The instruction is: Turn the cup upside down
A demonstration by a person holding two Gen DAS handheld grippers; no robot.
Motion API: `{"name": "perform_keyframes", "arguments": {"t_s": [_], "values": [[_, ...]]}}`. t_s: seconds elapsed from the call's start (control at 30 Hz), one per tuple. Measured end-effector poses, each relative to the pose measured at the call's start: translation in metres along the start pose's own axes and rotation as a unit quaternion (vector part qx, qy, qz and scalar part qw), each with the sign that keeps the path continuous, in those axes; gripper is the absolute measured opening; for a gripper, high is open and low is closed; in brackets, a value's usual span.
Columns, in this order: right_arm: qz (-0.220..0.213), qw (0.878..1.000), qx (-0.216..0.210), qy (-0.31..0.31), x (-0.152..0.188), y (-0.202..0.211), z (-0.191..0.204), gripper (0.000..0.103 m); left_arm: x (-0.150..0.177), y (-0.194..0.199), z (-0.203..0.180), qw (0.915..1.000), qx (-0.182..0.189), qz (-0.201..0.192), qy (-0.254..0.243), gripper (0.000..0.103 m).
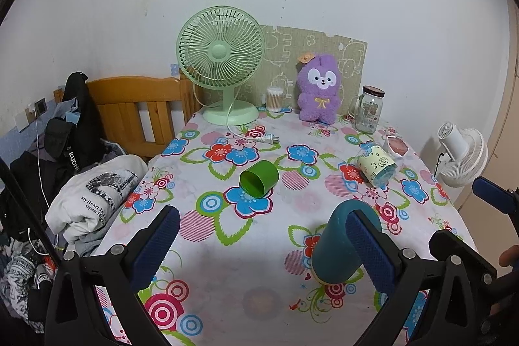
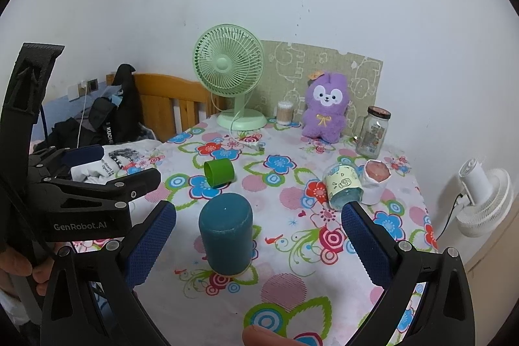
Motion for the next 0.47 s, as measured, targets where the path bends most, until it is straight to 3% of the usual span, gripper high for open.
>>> {"name": "perform_keyframes", "arguments": {"t_s": [0.47], "values": [[0.009, 1.000, -0.004, -0.007, 0.0019, -0.0040, -0.0004, 0.103, 0.0002, -0.0022, 0.0050, 1.0000, 0.002, 0.003, 0.004, 0.103]]}}
Point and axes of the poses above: each gripper's, at about its wrist camera, not at the fingertips, and y roughly against the way its jaws point, z to its left, x to its underside, the point moved 2 cm from there along -y, roughly the way its jaws point, and after that the axes turned 11 degrees about -z, right-handed, at the moved point
